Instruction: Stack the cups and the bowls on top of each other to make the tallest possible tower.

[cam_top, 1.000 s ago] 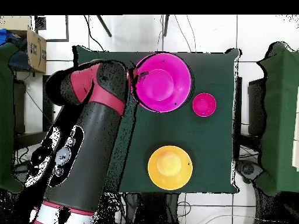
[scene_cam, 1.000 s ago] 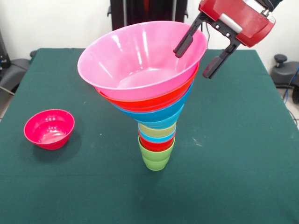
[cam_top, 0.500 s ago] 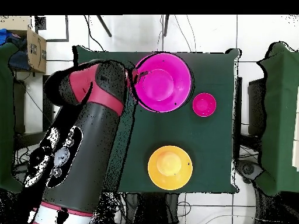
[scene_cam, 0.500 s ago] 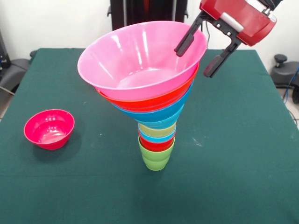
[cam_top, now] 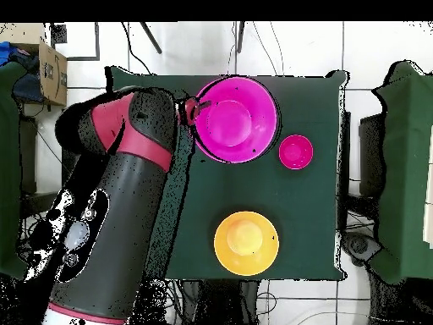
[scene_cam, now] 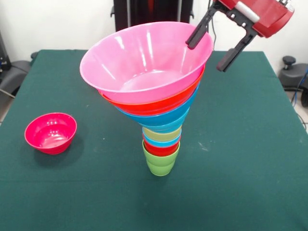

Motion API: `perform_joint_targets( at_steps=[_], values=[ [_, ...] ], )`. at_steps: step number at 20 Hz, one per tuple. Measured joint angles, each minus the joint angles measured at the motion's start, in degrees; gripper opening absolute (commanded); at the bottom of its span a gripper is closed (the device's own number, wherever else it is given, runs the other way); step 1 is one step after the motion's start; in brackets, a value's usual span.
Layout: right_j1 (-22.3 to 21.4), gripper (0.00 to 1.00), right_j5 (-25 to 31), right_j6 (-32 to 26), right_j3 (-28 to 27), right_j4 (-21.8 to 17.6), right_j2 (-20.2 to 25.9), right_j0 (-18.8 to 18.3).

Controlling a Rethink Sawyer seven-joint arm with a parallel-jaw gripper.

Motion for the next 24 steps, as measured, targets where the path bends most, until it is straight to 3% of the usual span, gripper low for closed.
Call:
perform_joint_targets(
  at_steps=[11, 24],
  values=[
    [-3.6, 1.00, 3.4, 0.0, -1.6, 0.0, -1.0, 0.0],
    [-11.8, 1.00, 19.7, 0.0, -8.2, 0.0, -1.1, -1.1]
  ],
)
